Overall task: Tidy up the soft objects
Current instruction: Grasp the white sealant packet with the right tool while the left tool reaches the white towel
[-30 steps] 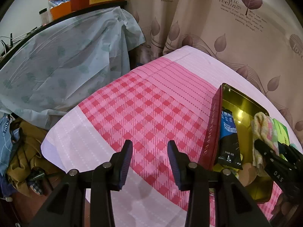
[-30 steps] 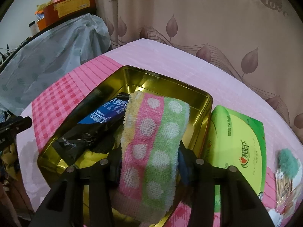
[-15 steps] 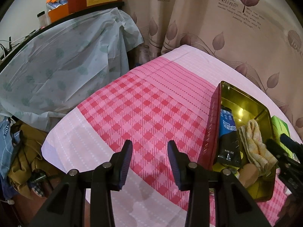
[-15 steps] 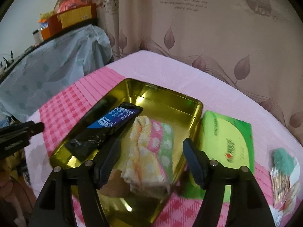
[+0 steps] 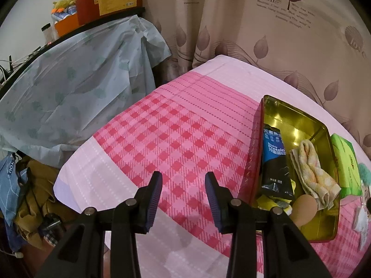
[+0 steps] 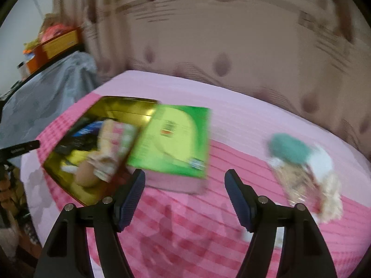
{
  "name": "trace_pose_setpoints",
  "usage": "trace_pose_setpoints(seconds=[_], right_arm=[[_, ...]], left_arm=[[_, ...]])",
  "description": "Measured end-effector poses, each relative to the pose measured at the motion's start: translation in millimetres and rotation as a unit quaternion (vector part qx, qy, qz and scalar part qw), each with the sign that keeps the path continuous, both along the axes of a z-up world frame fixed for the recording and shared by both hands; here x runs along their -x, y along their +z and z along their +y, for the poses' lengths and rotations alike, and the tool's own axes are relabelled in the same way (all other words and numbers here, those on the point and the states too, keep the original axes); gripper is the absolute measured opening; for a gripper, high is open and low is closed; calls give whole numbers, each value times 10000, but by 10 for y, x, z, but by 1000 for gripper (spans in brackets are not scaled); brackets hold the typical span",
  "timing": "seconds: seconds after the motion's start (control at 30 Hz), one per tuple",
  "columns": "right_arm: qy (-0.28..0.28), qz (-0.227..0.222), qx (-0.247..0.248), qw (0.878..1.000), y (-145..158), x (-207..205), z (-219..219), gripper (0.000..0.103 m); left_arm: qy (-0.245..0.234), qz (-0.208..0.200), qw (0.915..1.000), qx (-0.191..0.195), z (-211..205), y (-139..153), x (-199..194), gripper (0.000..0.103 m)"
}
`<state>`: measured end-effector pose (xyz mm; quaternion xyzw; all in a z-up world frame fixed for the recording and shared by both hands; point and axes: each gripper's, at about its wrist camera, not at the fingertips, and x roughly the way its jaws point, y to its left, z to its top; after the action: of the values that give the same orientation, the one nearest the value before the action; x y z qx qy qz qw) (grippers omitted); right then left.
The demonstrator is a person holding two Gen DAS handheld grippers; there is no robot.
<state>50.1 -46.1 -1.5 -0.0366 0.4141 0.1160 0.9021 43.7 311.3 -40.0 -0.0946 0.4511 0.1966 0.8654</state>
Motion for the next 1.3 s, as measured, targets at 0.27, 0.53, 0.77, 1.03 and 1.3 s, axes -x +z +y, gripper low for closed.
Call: trace_pose_setpoints(seconds=[0.27,0.53,0.77,1.03,1.3], right_arm=[[-967,153,185,9950,-104,224,-993,69],[-1412,489,333,9882,-400,412,-1523,69],[-1551,666,195,9855,-621,465,-1734,71],[-1548,745,130,9850,-771,434,-1852,73],[-1505,658,65,9864,-805,436,-1877,63]], left_arm=[[-10,77,9999,-130,-53,-28,-5,39],[-216,84,9993,-307,-190,-32,-21,39],[-624,-65,9972,-408,-473,95,12,39],[-1547,-134,9872,-371,-1158,225,52,47],[-2684,-108,9632,-137,-2076,250,-31,52]])
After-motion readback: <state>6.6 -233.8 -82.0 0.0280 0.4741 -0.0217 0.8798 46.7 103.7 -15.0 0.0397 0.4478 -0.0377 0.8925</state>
